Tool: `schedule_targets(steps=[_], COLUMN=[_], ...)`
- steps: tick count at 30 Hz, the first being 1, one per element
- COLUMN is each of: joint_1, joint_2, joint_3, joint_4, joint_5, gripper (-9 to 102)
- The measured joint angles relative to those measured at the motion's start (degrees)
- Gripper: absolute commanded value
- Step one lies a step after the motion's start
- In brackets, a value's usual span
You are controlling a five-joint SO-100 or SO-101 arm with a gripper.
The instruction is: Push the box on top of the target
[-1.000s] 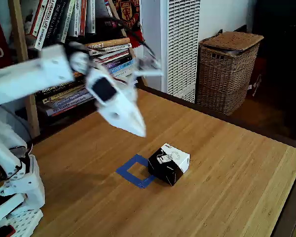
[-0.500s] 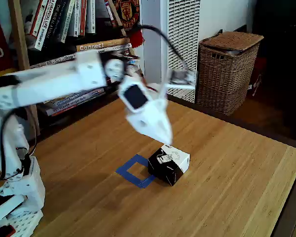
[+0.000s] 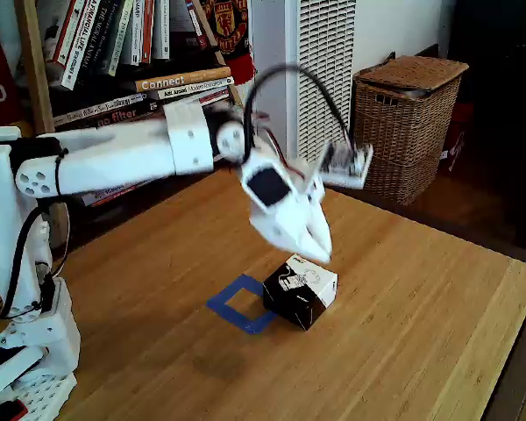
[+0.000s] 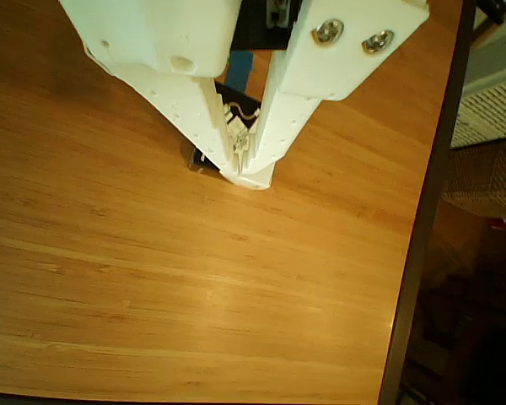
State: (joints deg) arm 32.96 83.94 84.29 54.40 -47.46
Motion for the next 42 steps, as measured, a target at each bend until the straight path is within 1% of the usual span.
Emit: schedule_targets(steps=[6, 17, 30, 42], joint_1=[0.53, 0.53, 0.53, -0.09], joint_2=[-3.52, -10.63, -16.52, -18.37], joint_3=[1.93, 1.93, 1.93, 1.93], joint_4=[-7.12, -15.29, -21.53, -22.59], joint_5=[0.70, 0.70, 0.70, -0.53], gripper=[0, 0, 0, 0])
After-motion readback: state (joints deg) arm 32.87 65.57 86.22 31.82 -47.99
